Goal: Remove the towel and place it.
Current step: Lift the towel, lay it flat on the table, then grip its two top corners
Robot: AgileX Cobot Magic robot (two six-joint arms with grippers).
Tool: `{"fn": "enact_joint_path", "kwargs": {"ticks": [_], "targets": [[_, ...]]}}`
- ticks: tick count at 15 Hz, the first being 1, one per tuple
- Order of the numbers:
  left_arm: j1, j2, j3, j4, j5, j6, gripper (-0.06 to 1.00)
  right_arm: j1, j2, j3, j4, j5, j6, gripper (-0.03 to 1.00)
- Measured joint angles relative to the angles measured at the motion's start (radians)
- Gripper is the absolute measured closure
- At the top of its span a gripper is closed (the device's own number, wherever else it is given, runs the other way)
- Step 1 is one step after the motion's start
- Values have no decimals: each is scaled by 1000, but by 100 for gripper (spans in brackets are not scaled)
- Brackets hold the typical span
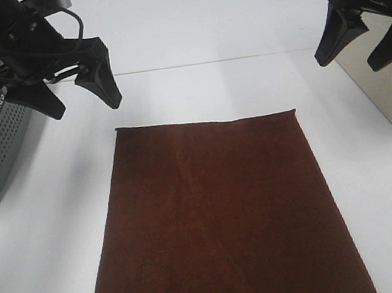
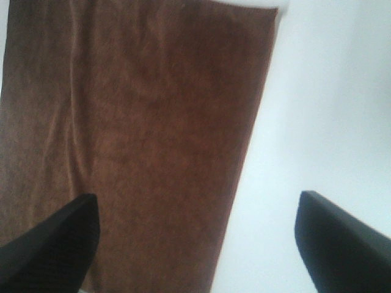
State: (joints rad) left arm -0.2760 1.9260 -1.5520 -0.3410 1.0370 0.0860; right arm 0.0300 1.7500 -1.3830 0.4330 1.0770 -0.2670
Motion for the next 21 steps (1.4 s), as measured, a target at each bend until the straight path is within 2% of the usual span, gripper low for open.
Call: {"fn": "enact_joint_path", "kwargs": {"ticks": [4,10,21], "targets": [[86,174,-161,5,-1,2,8,0,190,-229,-48,18,20,13],[95,434,-405,-49,33,46,8,0,407,-351,-52,8,19,13],[95,544,-425,-123,28,95,8,0,597,-354,-43,-92,11,13]]}}
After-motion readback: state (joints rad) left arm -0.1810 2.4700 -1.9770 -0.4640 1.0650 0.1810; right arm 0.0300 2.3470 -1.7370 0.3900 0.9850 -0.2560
